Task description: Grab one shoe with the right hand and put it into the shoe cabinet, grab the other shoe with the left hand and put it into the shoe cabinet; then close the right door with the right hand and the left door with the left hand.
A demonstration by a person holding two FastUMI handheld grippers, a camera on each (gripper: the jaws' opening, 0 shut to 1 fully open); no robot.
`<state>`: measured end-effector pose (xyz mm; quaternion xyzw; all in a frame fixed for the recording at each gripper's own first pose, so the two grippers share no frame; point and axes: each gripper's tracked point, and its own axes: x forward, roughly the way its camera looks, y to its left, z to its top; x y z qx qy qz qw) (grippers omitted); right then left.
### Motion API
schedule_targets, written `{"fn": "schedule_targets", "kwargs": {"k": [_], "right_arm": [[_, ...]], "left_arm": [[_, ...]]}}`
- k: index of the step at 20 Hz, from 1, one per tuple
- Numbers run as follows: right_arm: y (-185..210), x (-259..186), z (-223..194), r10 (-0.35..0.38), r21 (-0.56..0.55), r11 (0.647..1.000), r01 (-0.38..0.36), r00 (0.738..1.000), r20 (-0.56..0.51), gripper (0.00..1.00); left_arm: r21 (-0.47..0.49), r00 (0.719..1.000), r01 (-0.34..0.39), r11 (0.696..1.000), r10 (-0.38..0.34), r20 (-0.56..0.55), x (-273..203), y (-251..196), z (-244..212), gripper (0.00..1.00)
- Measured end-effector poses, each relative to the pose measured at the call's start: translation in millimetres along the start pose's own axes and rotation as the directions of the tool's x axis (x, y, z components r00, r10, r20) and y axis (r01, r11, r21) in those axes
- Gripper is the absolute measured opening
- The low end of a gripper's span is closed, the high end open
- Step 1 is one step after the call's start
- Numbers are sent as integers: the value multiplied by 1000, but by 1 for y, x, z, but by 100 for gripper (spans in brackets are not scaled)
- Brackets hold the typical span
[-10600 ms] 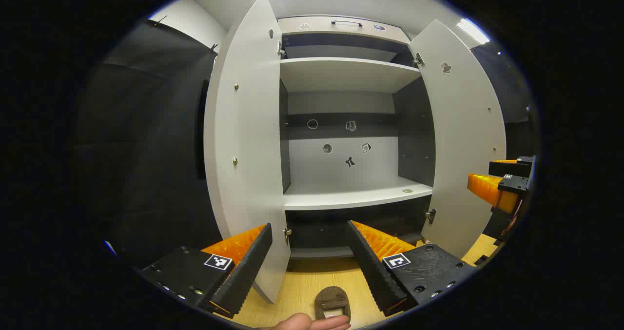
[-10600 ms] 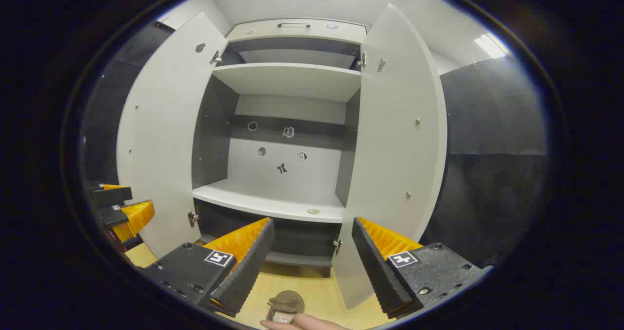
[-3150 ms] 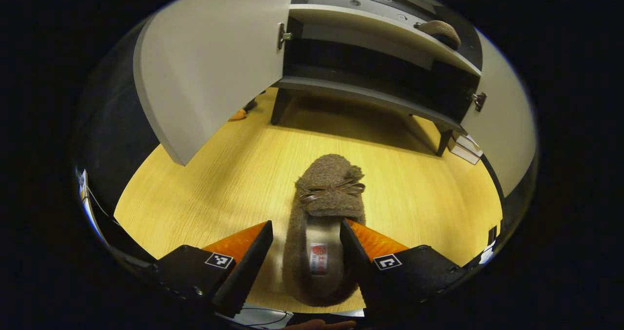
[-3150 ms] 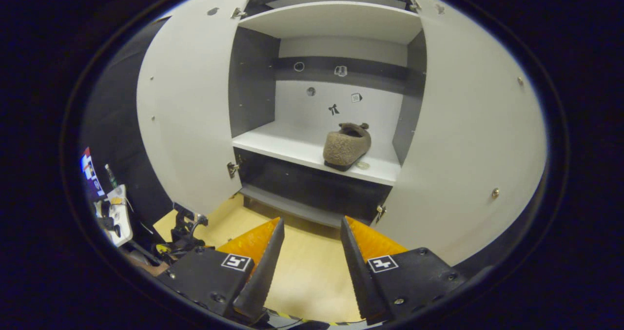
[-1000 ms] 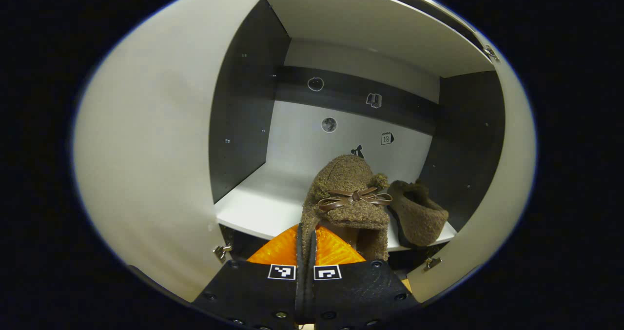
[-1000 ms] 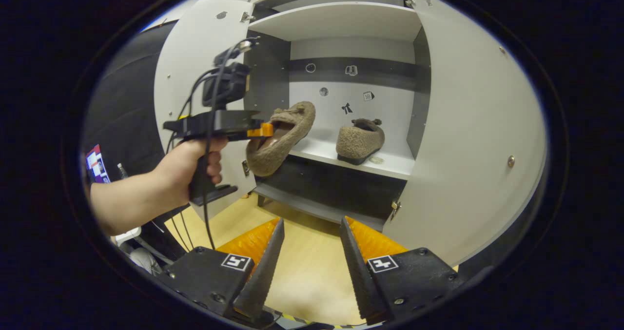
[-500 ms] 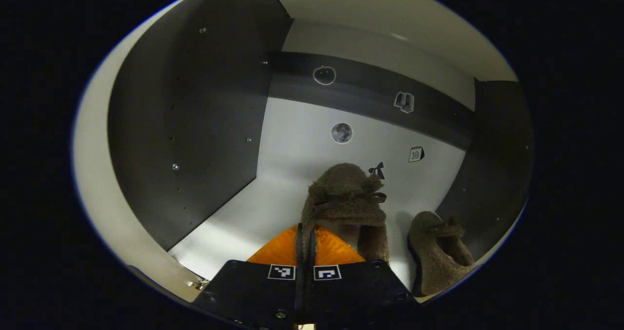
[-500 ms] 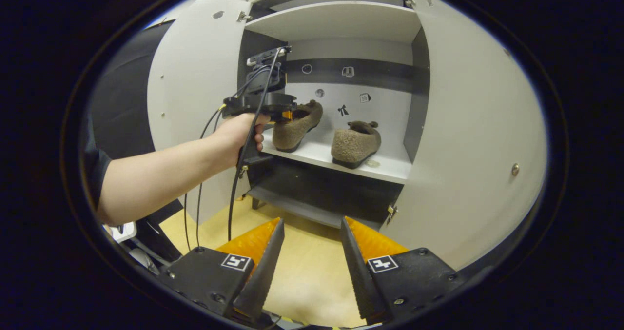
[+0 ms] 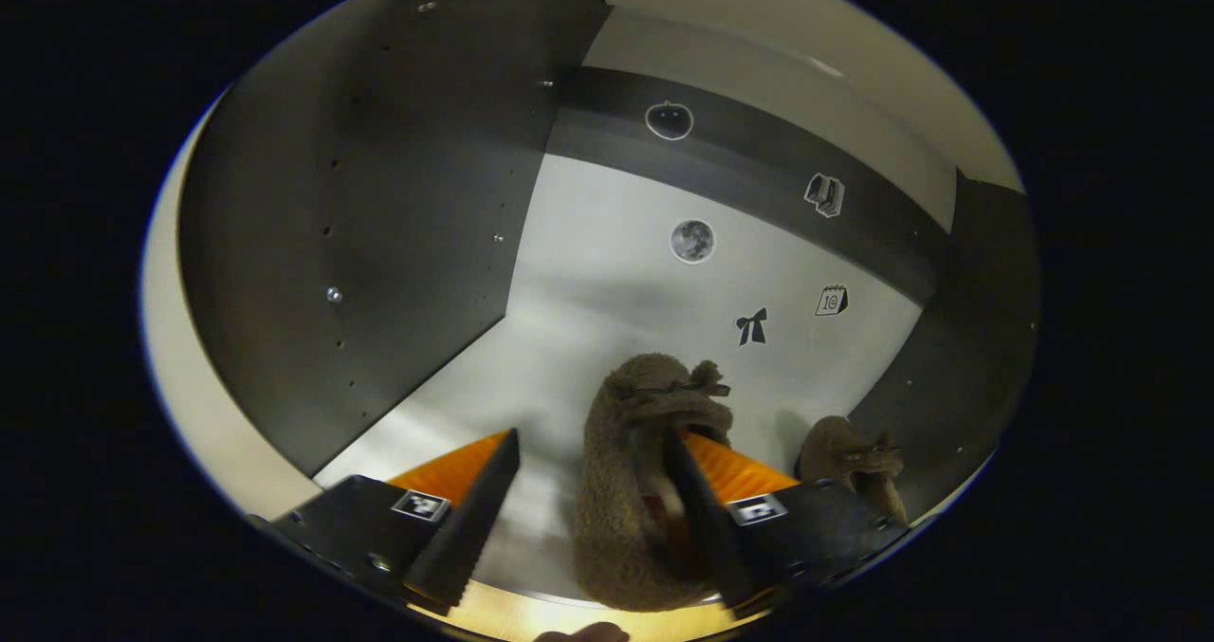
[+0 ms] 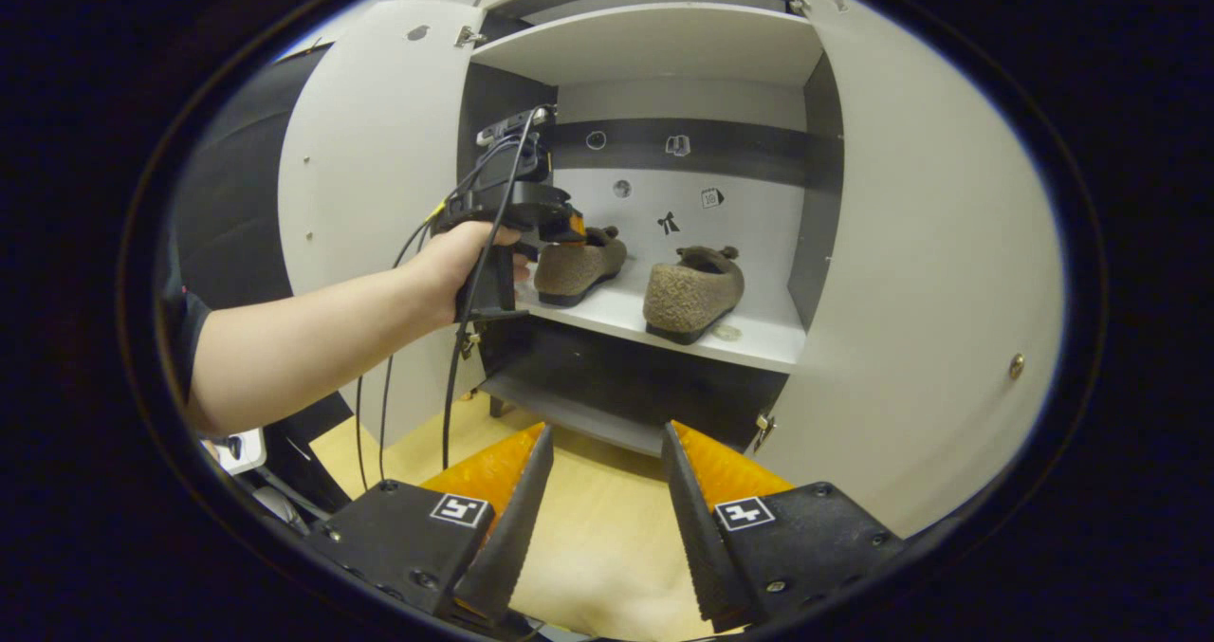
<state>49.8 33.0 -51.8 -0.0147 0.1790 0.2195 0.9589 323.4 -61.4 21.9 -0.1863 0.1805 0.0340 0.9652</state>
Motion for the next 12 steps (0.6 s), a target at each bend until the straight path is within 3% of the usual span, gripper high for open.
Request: {"fn": "schedule_targets", "kwargs": {"k": [1, 2, 3, 5, 8, 10, 11, 12], "right_arm": [[1, 1, 2, 1, -1, 1000, -1, 1000, 3, 73], [1, 2, 3, 1, -3, 1000, -1, 1000, 6, 73], [1, 2, 4, 1, -1, 1000, -1, 1000, 10, 73], [1, 3, 6, 0, 3, 1000, 0, 1000, 17, 73], [5, 3, 10, 4, 14, 1000, -4, 999, 36, 73], [7, 3, 14, 2, 19, 1000, -3, 999, 47, 73], [8, 2, 15, 5, 21, 1000, -6, 999, 52, 77], [10, 2, 17, 6, 21, 1000, -7, 998, 58, 73]], "left_arm": [[16, 1000, -14, 1000, 14, 7, -7, 4, -3, 98], [36, 999, -27, 999, 26, 26, -13, 9, -2, 100], [55, 998, -30, 998, 28, 49, -19, 8, 1, 95], [106, 996, -30, 994, 21, 90, -39, 6, 7, 99], [195, 983, -53, 979, 17, 184, -75, 5, 21, 95], [228, 969, -24, 973, -33, 244, -99, -6, 28, 96], [242, 959, 5, 970, -73, 274, -113, -12, 31, 95], [254, 945, 21, 967, -102, 311, -128, -16, 37, 95]]}}
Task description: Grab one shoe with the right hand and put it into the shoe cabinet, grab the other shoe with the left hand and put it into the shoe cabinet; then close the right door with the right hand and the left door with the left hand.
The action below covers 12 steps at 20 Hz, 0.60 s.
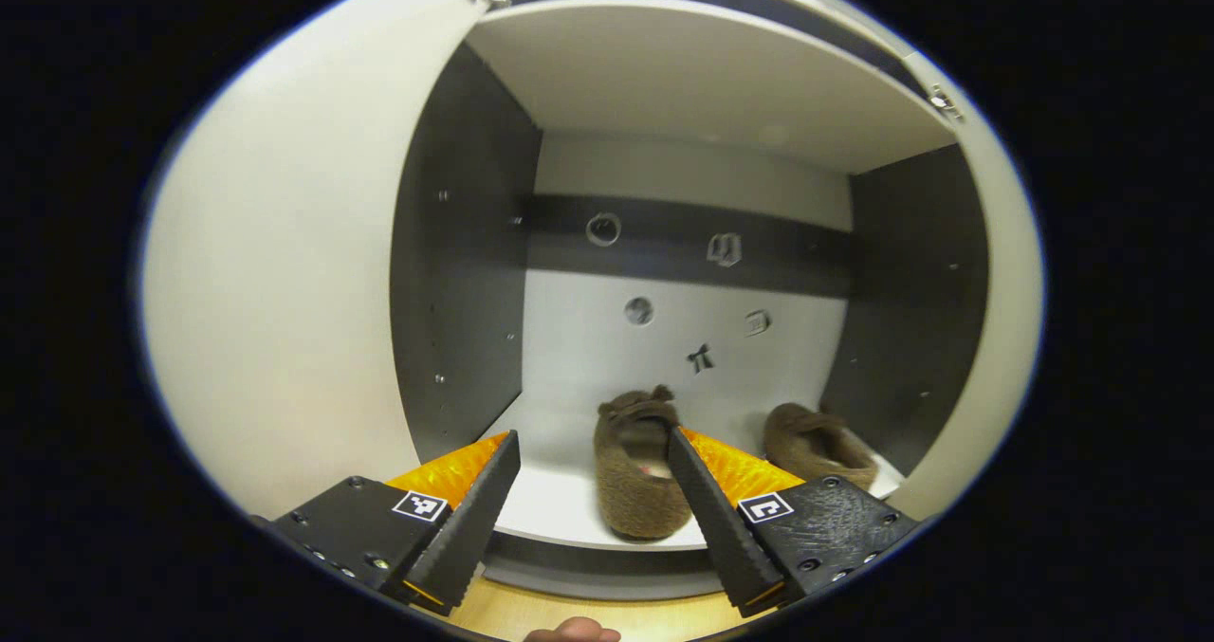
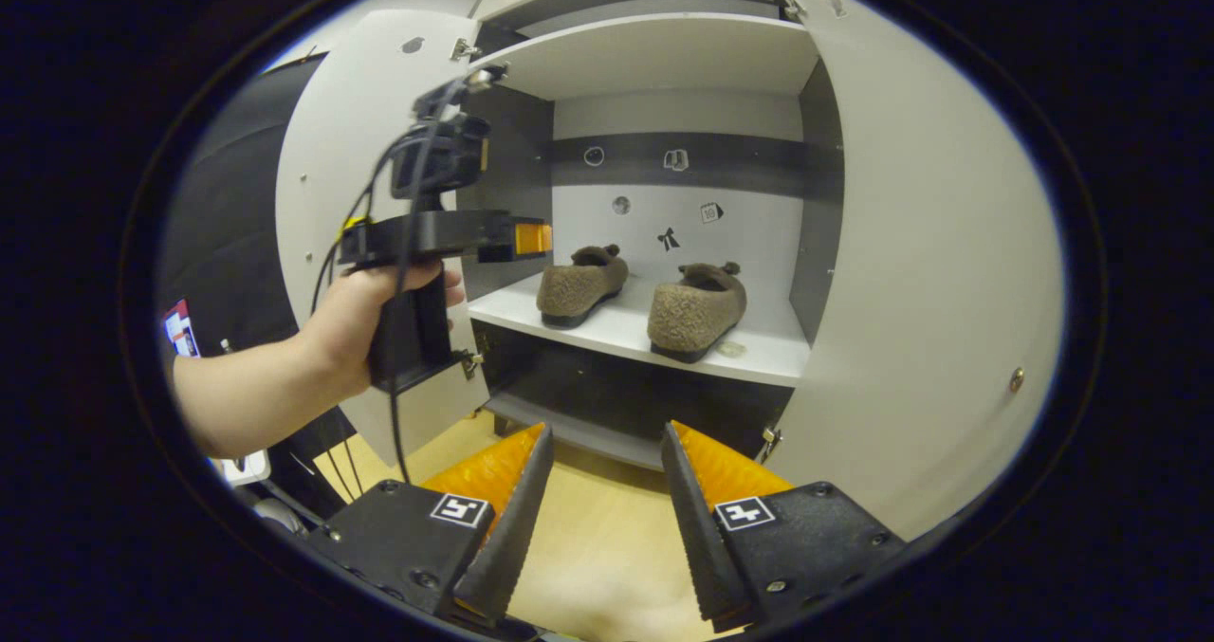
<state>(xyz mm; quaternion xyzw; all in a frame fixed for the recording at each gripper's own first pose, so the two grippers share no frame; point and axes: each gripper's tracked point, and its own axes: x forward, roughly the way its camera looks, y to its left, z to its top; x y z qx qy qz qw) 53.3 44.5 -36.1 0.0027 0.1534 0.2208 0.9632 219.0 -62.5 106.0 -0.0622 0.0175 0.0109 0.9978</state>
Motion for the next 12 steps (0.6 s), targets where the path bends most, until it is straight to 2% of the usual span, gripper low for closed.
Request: {"fn": "schedule_targets", "kwargs": {"k": [2, 6, 8, 9, 11, 12], "right_arm": [[3, -1, 6, 8, -3, 1000, -8, 1000, 16, 73], [-1, -3, 23, -19, -8, 1000, 19, 998, 65, 74], [-2, -6, 35, -42, -2, 999, 43, 994, 100, 74], [-3, -7, 41, -61, 3, 998, 61, 991, 120, 77], [-5, -14, 54, -103, 17, 995, 101, 981, 164, 75], [-4, -21, 63, -126, 27, 992, 123, 974, 187, 80]], "left_arm": [[-4, 996, 46, 999, -45, 81, -33, -6, 16, 95], [-40, 982, 137, 990, -130, 136, -89, -7, 30, 95], [-53, 974, 166, 985, -156, 163, -113, -3, 40, 95], [-49, 970, 177, 983, -165, 181, -124, 0, 45, 95], [-28, 961, 195, 980, -185, 203, -150, 2, 46, 95], [-18, 959, 207, 978, -199, 201, -159, 1, 45, 95]]}}
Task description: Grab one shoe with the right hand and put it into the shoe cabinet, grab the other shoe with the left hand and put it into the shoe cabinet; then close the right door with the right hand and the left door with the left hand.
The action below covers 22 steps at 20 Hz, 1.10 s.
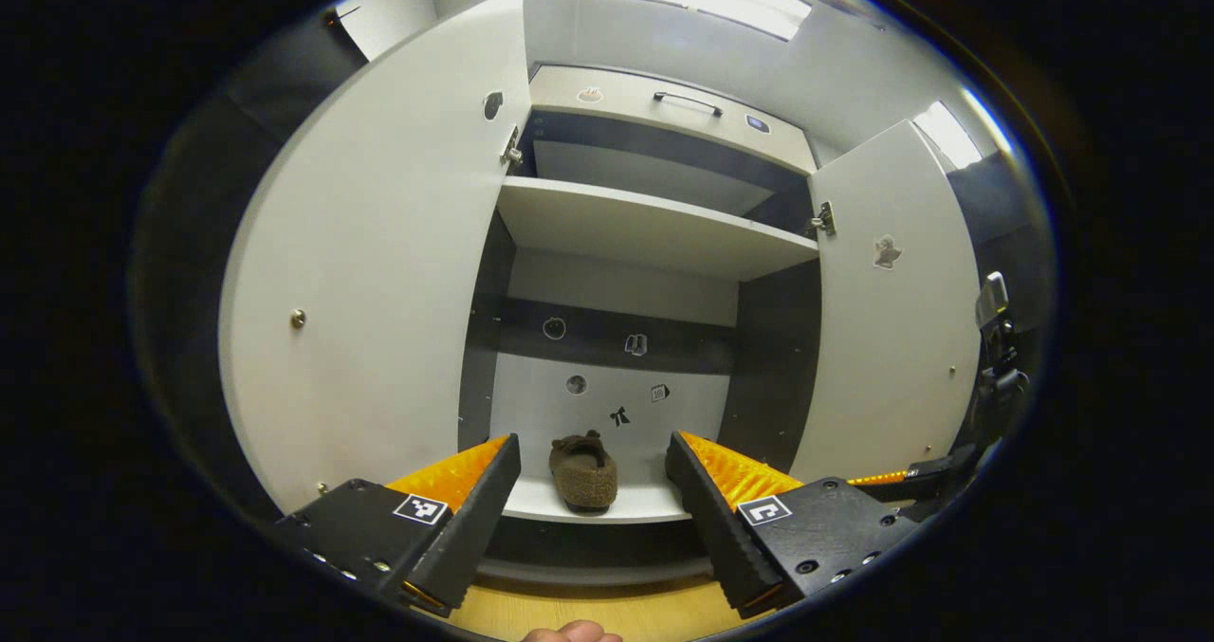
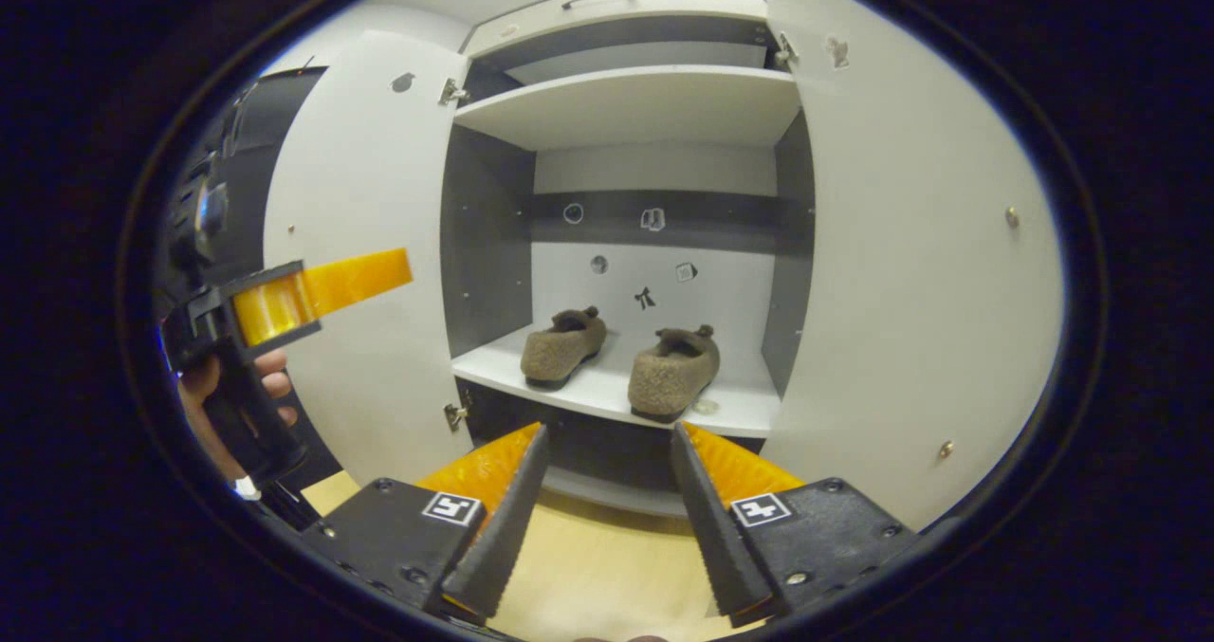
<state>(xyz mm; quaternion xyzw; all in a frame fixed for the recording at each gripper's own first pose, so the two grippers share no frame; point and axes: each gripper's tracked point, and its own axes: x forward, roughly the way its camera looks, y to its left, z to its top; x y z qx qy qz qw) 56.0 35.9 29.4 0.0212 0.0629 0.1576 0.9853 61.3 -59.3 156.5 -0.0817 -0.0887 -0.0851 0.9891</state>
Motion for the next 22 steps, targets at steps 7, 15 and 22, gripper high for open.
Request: {"fn": "schedule_targets", "kwargs": {"k": [7, 15, 22], "right_arm": [[-14, -51, 64, -156, -32, 986, 161, 979, 131, 94], [-101, -174, 160, -276, -89, 941, 327, 891, 360, 100], [-208, -159, 68, -356, 31, 934, 355, 923, 149, 100]], "left_arm": [[-16, 980, 200, 980, -200, -12, -40, -44, -18, 95], [-55, 982, 187, 981, -187, 4, -3, -87, 0, 95], [30, 983, 180, 983, -179, -30, 8, -121, 18, 95]]}}
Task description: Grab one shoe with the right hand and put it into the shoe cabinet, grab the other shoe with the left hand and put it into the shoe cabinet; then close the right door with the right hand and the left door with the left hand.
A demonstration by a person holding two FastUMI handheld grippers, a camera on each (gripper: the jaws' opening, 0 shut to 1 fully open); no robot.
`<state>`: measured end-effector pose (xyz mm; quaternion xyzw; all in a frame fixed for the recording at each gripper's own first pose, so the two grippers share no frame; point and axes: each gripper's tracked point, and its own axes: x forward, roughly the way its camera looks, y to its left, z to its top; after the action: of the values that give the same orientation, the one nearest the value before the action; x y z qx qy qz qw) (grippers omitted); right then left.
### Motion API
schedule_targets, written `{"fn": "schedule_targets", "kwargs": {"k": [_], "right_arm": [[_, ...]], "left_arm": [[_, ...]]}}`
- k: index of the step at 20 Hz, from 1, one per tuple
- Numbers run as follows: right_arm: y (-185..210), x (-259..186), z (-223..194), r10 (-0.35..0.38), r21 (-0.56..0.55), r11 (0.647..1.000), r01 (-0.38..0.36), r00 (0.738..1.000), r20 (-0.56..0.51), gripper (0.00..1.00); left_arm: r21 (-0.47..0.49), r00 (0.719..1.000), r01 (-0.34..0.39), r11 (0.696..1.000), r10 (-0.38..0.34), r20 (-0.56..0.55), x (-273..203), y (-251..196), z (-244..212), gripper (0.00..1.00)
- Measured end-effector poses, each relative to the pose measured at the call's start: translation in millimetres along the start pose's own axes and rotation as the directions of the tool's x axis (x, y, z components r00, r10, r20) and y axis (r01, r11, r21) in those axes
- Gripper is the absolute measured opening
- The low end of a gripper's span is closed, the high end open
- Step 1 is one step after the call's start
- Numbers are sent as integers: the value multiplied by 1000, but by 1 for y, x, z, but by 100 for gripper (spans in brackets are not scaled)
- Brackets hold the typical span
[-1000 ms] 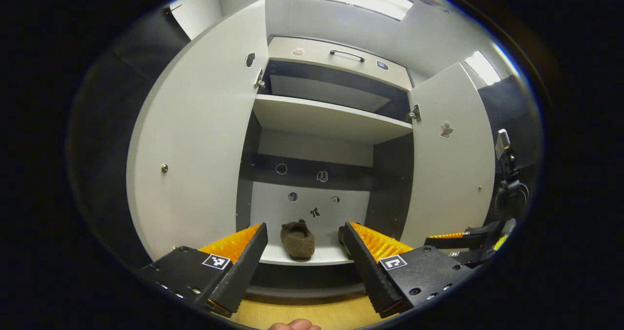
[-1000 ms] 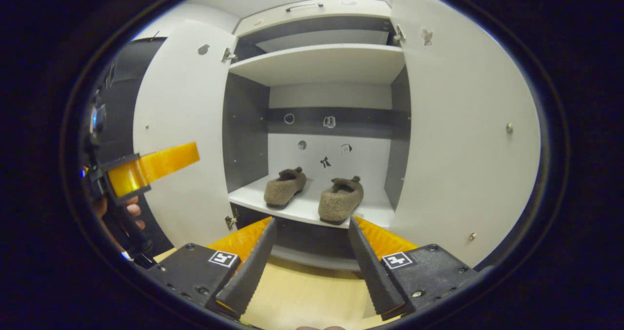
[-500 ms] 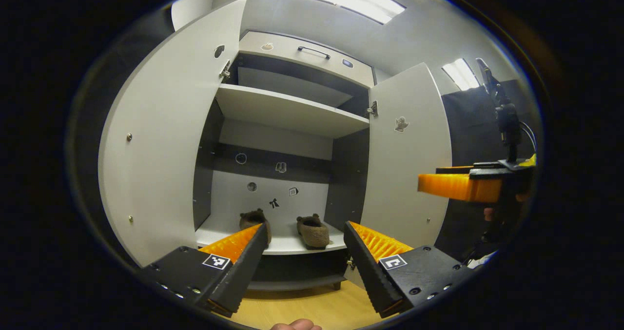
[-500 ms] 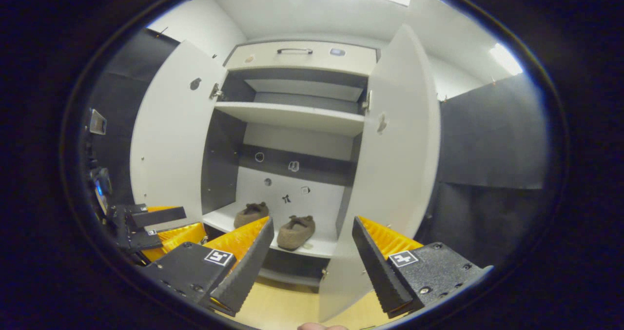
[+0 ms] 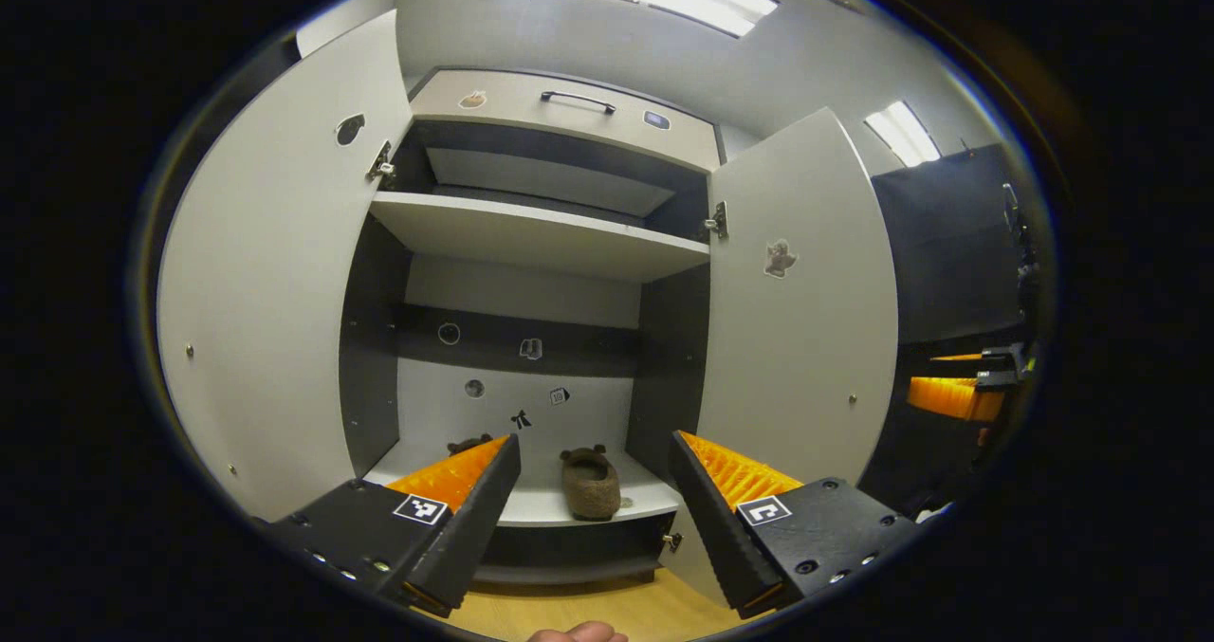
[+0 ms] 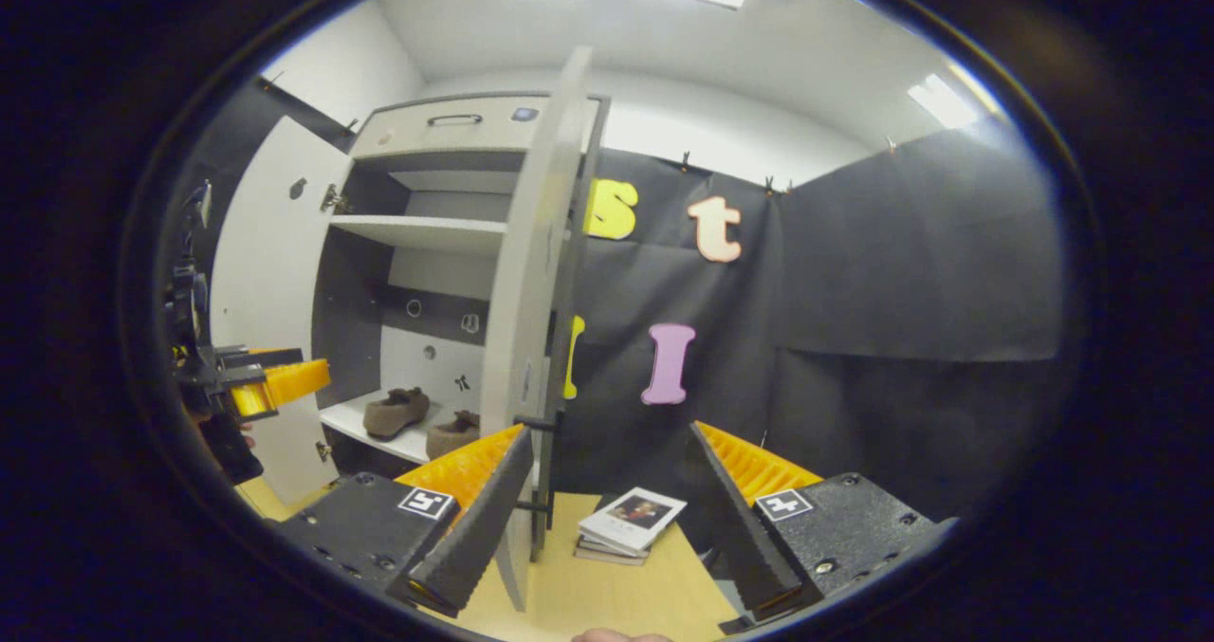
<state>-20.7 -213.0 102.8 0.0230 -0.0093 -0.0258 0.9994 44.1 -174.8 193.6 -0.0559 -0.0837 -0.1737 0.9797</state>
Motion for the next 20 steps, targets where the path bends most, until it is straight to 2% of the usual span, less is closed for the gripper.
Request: {"fn": "schedule_targets", "kwargs": {"k": [3, 5, 8, 11, 14, 20], "right_arm": [[12, 25, -40, 75, 92, 994, -67, 994, -85, 100], [29, 31, -49, 150, 105, 985, -140, 984, -100, 100], [34, 36, -48, 163, 78, 985, -156, 982, -93, 96], [40, 36, -49, 170, 146, 977, -154, 979, -110, 95], [53, 36, -51, 184, 145, 975, -167, 976, -119, 94], [97, 36, -48, 274, 128, 957, -259, 954, -123, 94]], "left_arm": [[24, 999, -15, 1000, 17, -48, 3, -3, -11, 95], [18, 997, -38, 999, 39, -68, 2, -2, -18, 95], [-3, 994, -60, 998, 59, -90, -8, -2, -28, 95], [-8, 990, -89, 996, 88, -107, -13, 11, -35, 95], [-20, 983, -131, 991, 127, -129, -25, 26, -46, 95], [-27, 969, -191, 981, 184, -166, -48, 52, -63, 95]]}}
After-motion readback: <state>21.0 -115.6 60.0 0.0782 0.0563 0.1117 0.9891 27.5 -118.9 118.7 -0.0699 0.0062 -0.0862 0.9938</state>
